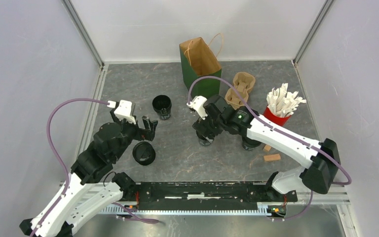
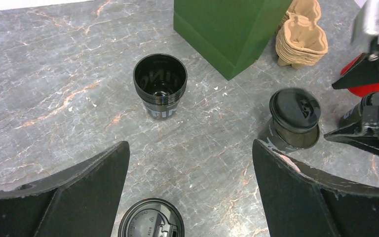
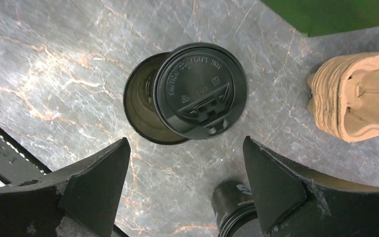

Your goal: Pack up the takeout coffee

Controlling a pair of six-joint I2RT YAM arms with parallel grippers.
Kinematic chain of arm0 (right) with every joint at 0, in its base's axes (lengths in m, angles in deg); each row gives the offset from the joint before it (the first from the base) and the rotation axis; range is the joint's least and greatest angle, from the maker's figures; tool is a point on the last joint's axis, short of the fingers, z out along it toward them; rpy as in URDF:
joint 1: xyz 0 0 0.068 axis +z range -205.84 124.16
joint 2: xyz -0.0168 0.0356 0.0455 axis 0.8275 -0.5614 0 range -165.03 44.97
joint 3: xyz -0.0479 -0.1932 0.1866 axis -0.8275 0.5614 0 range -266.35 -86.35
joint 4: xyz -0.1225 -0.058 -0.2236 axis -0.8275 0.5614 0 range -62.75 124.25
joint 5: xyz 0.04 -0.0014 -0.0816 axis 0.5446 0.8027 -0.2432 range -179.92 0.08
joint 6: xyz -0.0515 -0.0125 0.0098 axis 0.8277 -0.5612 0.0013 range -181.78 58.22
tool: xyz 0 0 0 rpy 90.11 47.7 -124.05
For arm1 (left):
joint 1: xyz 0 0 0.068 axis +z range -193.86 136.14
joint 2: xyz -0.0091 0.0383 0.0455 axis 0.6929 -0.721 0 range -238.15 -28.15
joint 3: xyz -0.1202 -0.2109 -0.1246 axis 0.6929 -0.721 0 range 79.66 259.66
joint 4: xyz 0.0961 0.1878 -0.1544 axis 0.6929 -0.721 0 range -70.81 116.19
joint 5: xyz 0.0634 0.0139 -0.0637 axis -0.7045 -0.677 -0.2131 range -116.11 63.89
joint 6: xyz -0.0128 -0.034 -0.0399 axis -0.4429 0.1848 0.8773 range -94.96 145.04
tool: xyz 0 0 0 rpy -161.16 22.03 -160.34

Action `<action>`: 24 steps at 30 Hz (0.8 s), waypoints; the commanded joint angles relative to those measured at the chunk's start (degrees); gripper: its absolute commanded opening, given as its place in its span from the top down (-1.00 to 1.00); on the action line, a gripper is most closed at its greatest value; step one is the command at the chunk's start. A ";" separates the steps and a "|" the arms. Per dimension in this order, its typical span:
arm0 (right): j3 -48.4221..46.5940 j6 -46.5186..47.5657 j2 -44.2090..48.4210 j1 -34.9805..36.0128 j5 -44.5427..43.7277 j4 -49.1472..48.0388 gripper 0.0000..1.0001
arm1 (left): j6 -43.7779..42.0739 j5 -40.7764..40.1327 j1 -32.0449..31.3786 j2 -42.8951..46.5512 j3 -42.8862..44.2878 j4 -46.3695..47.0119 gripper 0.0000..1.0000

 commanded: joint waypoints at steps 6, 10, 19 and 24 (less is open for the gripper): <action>-2.82 0.86 -1.95 0.30 -0.79 1.84 -0.81 | -3.25 -0.79 0.07 0.06 -0.26 2.04 -0.99; 1.41 0.85 1.97 -0.28 -2.90 -2.93 -0.77 | -2.66 1.20 0.06 -0.39 -1.00 3.29 -0.99; 19.90 9.94 11.14 -5.60 -8.24 -27.28 -0.48 | -1.74 0.20 0.06 0.87 -2.59 4.49 -0.99; 23.46 20.86 9.43 -9.19 -3.07 -35.57 -0.38 | -2.29 0.45 0.06 3.63 -3.50 4.92 -0.99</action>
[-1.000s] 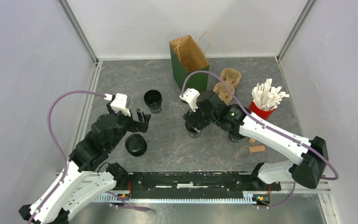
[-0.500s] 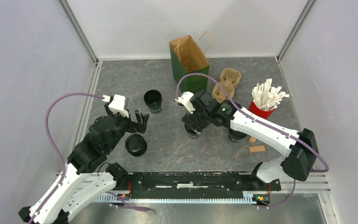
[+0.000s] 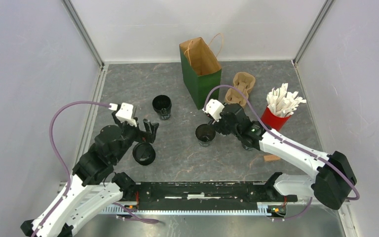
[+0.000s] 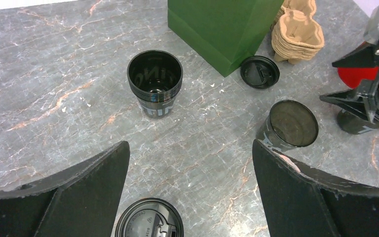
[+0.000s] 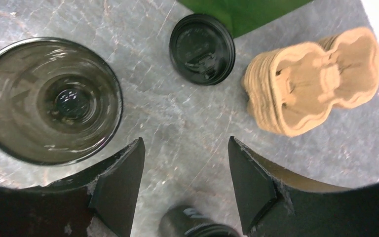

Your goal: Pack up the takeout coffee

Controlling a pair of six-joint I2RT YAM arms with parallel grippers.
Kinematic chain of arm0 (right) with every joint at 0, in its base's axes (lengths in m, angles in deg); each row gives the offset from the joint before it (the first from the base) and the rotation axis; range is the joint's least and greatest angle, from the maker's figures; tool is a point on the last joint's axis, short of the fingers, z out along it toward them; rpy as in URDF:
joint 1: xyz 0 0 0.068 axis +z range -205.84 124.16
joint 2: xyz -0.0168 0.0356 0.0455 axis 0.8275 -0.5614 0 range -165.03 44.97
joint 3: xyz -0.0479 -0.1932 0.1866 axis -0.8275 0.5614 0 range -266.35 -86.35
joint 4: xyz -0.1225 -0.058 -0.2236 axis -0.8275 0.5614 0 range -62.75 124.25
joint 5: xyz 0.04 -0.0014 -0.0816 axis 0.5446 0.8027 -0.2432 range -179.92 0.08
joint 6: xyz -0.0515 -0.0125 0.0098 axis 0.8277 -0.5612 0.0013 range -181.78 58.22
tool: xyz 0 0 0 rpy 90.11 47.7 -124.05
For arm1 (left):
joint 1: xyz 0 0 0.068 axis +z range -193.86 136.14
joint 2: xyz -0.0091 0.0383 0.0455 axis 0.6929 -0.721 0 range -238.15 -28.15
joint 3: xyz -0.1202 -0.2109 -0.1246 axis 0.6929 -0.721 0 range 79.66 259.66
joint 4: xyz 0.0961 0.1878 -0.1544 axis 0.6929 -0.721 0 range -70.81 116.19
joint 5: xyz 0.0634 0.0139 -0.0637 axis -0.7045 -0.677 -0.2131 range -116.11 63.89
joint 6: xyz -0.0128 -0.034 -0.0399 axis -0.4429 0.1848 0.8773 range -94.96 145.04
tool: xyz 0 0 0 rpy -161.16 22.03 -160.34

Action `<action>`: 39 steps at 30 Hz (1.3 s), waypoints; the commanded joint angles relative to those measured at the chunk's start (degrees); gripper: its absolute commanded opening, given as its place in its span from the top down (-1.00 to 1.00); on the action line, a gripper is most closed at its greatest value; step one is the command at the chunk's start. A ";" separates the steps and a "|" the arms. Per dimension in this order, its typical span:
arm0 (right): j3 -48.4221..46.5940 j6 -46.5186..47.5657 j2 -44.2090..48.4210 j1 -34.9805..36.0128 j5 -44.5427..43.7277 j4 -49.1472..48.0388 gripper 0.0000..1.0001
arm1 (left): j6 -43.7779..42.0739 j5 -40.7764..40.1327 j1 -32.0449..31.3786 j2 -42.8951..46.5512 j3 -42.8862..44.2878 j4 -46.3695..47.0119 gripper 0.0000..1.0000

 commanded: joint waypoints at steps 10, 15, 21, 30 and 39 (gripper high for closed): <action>2.81 27.98 -8.64 -11.05 25.28 -16.33 -0.04 | -2.66 2.85 0.06 7.73 -2.47 6.22 -0.97; 2.92 39.12 -13.28 -12.14 27.45 -14.16 0.03 | -2.90 4.28 0.06 9.28 -3.11 6.97 -0.93; 1.52 44.86 -17.54 -13.01 29.29 -13.43 0.13 | -3.86 4.34 0.04 10.47 -3.19 7.14 -0.92; 3.34 48.97 -19.28 -13.07 28.79 -17.56 0.11 | -4.30 4.61 0.07 11.22 -3.55 7.63 -0.92; 0.48 52.42 -23.36 -13.20 28.49 -15.84 0.09 | -4.57 4.57 0.02 11.75 -3.80 7.77 -0.91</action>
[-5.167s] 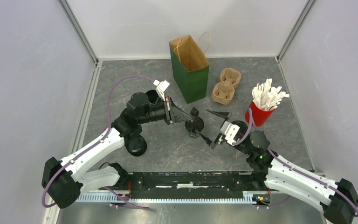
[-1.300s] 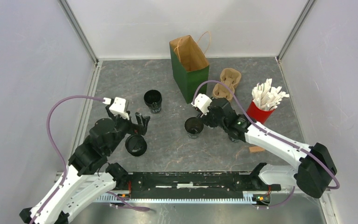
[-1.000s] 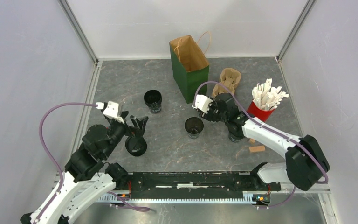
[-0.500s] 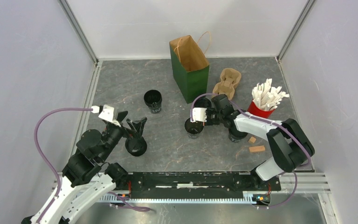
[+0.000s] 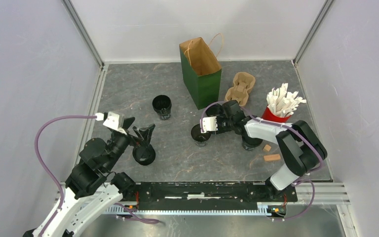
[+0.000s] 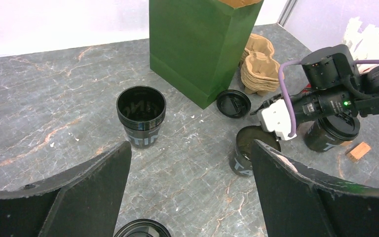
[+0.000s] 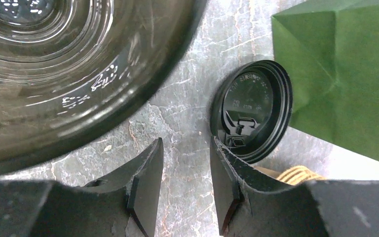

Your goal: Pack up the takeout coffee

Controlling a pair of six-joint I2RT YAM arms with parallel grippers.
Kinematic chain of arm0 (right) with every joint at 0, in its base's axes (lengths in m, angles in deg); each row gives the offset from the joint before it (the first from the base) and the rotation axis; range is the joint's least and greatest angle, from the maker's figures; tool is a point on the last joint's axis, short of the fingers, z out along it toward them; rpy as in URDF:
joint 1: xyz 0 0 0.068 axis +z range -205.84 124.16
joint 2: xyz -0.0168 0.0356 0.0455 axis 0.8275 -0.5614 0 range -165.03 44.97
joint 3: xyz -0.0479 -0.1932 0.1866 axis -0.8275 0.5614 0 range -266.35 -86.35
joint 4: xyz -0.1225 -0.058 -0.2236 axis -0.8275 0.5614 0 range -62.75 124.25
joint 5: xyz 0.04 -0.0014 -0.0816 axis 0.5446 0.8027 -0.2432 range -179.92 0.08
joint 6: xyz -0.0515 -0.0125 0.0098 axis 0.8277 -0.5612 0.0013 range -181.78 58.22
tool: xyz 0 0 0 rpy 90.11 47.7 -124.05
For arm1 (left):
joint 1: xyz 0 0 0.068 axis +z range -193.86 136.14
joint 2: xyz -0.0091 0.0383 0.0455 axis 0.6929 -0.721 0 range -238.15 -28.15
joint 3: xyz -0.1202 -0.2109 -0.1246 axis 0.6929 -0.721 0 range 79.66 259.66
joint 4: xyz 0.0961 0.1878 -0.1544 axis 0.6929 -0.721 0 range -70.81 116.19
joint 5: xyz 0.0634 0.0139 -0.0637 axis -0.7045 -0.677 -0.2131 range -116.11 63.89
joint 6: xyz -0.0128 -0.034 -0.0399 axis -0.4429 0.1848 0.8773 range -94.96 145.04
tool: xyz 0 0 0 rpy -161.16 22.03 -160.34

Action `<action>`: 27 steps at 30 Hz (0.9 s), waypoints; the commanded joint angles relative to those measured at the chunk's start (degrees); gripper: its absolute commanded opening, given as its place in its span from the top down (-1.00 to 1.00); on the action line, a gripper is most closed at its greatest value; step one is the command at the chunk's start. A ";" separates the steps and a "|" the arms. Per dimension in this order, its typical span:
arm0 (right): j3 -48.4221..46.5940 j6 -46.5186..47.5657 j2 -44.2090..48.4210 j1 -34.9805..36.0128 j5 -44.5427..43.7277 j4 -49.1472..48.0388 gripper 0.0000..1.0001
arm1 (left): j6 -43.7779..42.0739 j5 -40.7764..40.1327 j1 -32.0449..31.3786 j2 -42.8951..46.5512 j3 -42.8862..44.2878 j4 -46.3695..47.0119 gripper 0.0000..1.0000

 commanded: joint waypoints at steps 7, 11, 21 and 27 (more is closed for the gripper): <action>-4.53 4.71 -4.67 -0.34 1.59 -0.12 0.13 | -3.21 1.10 0.07 0.36 -0.64 2.55 -0.90; -4.61 5.68 -5.14 -0.38 1.67 -0.13 0.21 | -3.37 1.20 0.07 0.41 -0.64 2.55 -0.88; -6.73 7.02 -7.65 -0.38 2.31 1.62 0.54 | -3.75 1.22 0.06 0.75 -0.62 2.47 -0.84; -5.41 6.38 -4.65 -0.42 3.29 0.57 0.58 | -3.74 1.32 0.07 0.87 -0.73 2.49 -0.83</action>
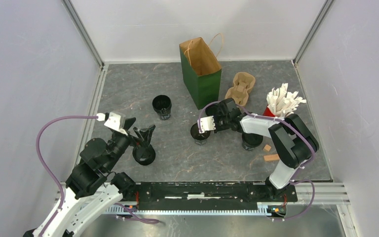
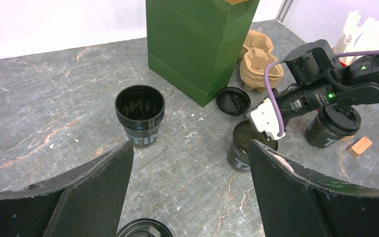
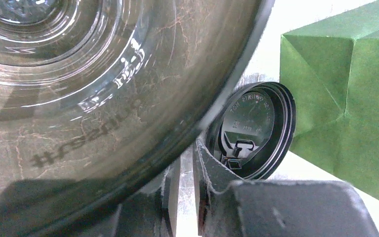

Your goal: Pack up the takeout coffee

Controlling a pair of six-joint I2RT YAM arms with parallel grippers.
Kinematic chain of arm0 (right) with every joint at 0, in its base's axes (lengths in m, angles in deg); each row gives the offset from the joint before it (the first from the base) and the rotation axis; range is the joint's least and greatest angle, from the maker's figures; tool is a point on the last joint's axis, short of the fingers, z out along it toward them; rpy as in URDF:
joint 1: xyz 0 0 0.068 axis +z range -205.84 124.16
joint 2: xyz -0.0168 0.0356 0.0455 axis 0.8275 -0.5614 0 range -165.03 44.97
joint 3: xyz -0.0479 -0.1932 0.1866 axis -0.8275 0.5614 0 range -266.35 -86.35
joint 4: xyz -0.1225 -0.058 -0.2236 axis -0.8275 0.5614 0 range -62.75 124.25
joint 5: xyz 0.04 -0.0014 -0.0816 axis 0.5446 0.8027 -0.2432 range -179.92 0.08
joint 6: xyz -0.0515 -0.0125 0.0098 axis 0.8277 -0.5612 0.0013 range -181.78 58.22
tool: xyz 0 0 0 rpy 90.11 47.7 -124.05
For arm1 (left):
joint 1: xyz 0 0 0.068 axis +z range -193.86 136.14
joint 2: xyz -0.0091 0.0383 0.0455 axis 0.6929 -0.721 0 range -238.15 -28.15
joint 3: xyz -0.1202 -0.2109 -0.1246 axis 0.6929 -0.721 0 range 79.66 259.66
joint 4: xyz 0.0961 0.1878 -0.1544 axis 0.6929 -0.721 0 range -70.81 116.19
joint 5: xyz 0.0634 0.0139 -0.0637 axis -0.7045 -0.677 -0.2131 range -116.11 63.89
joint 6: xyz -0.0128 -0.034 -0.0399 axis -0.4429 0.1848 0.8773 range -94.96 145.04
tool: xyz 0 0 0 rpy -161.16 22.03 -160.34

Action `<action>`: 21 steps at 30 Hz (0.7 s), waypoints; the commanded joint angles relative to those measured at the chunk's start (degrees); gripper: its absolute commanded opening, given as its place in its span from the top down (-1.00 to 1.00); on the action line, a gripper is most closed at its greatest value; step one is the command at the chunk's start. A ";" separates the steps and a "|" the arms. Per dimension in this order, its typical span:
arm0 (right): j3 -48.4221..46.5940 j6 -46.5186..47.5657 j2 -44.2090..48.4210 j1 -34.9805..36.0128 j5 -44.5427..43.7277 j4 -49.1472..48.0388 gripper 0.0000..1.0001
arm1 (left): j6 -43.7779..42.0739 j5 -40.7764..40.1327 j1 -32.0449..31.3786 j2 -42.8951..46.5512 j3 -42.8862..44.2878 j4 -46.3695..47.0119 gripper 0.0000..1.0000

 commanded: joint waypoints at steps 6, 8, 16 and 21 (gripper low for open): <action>0.14 0.63 6.00 -0.42 1.06 -2.99 0.37 | -2.82 0.42 0.07 0.52 -0.18 2.49 -0.83; -0.60 0.90 5.61 -0.77 0.67 -2.49 0.36 | -2.86 0.51 0.07 0.59 -0.10 2.49 -0.83; -2.49 2.20 2.03 -1.81 0.13 -0.26 0.16 | -2.98 0.50 0.06 0.76 -0.18 2.58 -0.83; -2.62 2.64 0.67 -1.93 0.38 -1.15 0.10 | -2.98 0.76 0.07 0.52 -0.27 2.58 -0.83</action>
